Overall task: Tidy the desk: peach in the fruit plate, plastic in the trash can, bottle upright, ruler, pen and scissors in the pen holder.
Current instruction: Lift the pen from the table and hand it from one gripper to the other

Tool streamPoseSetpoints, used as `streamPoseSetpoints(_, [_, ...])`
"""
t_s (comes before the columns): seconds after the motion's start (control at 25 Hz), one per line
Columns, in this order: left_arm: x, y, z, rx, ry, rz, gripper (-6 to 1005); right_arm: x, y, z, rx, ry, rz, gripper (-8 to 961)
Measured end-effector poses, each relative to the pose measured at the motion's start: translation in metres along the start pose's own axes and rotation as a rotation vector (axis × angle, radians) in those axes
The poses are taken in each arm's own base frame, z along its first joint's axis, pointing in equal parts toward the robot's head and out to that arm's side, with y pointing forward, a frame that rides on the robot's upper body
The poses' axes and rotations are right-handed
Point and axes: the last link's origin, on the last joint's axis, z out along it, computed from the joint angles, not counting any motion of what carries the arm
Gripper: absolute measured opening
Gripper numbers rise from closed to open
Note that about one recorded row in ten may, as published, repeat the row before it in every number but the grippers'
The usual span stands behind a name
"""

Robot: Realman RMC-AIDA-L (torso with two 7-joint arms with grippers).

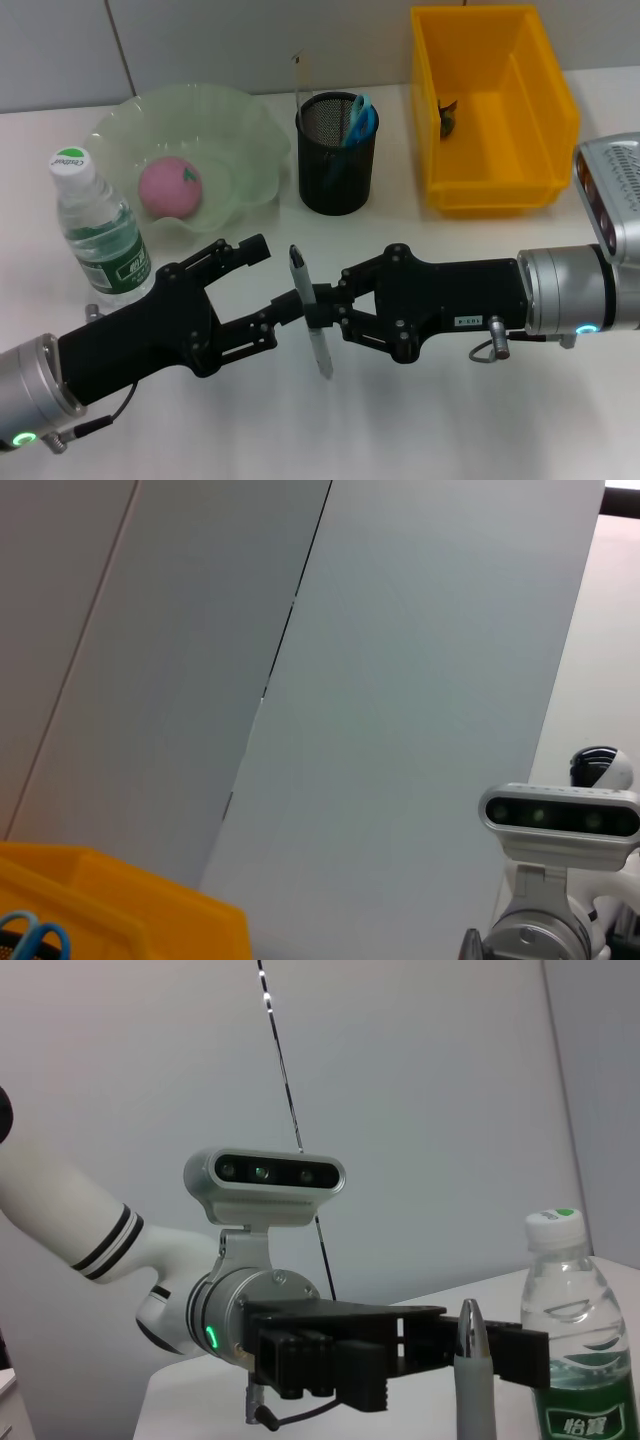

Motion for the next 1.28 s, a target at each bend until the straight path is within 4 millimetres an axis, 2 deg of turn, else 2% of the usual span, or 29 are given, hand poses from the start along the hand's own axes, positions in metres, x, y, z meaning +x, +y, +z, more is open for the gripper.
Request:
streamPoseSetpoints(0.68, [-0.003, 0.002, 0.009, -0.029, -0.023, -0.003, 829, 0.000, 0.001, 0.004, -0.018, 0.003, 0.008, 116])
streamPoseSetpoints(1.08, [-0.004, 0.003, 0.011, -0.035, -0.020, -0.004, 773, 0.001, 0.001, 0.005, -0.023, 0.009, 0.015, 131])
streamPoseSetpoints(1.28, [-0.004, 0.004, 0.012, -0.039, -0.018, -0.009, 650, 0.002, 0.001, 0.005, -0.025, 0.014, 0.016, 142])
